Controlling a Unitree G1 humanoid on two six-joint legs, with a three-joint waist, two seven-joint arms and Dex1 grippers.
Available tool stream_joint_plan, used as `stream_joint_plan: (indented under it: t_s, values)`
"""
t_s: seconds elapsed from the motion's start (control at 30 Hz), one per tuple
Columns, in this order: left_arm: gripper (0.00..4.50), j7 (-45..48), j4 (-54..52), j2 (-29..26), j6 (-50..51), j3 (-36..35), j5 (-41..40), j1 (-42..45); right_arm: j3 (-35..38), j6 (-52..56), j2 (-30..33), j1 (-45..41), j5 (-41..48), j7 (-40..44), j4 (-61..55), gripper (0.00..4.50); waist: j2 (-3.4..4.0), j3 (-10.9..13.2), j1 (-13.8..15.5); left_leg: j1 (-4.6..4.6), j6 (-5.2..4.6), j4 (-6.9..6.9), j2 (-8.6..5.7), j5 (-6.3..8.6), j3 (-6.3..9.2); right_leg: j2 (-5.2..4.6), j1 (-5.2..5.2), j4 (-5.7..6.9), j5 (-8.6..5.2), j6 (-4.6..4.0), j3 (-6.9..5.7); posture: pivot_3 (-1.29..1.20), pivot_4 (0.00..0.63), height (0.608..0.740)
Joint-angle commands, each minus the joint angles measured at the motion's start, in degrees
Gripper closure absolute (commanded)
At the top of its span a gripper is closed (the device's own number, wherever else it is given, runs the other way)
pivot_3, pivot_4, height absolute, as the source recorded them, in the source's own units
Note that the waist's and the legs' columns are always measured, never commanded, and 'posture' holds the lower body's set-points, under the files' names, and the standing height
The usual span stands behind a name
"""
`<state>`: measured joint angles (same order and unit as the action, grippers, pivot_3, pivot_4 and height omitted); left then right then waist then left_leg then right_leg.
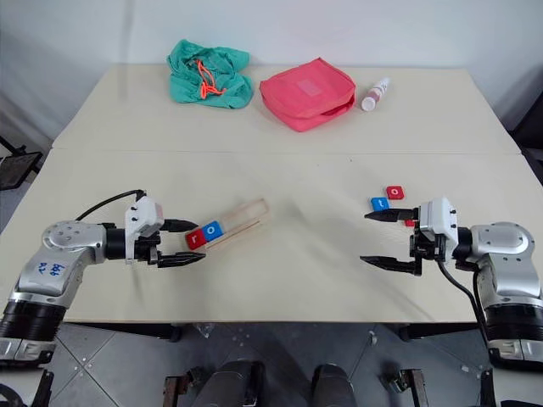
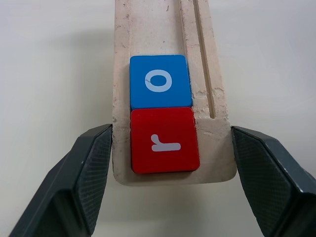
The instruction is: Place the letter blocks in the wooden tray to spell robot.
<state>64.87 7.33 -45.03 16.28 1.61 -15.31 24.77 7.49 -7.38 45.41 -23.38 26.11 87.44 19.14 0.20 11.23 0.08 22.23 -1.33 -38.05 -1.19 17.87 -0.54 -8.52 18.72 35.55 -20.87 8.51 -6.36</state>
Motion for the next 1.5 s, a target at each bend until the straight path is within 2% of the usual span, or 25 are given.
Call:
stream_joint_plan:
  t_s: [0.03,0.47,0.93,1.2,1.5]
  values:
    - [1.10,1.75,-1.37,-0.47,0.55,2.17,1.15,2.55,3.18,-0.38,2.16,1.15,1.97,1.18,-2.10,0.00,0.00,0.00,0.02,0.00,0.00,0.00,0.00,0.00,0.00,0.00,0.00,-0.01,0.00,0.00,0.00,0.00,0.150,0.740]
    - [1.10,4.84,-3.55,4.89,1.21,10.55,3.38,7.34,7.71,-0.39,4.70,8.62,3.53,-0.25,-5.23,0.00,-0.02,0.01,0.64,0.04,-0.04,-0.06,0.00,-0.01,-0.05,0.00,-0.01,-0.04,0.00,0.00,0.01,0.00,0.150,0.740]
    - [1.10,7.32,2.04,10.72,1.77,18.01,8.34,15.76,12.10,1.93,4.59,17.50,5.05,-4.64,-13.66,0.00,-0.04,0.02,1.44,0.10,-0.08,-0.13,-0.03,-0.04,-0.04,0.00,-0.04,-0.06,0.00,0.00,-0.03,0.00,0.150,0.740]
    - [1.10,5.86,1.26,13.71,3.86,19.61,10.39,16.78,17.05,0.05,4.79,20.62,8.51,0.83,-9.45,0.00,-0.09,0.05,1.47,0.09,-0.10,-0.14,-0.04,-0.05,-0.01,-0.01,-0.10,-0.12,0.00,0.00,-0.06,0.00,0.150,0.740]
    - [1.10,5.38,-1.18,14.94,6.80,20.48,11.10,16.68,17.32,-0.63,5.40,20.17,7.70,0.51,-6.24,0.00,-0.09,0.05,1.54,0.09,-0.11,-0.15,-0.05,-0.05,-0.01,-0.01,-0.12,-0.12,0.00,0.00,-0.06,0.00,0.150,0.740]
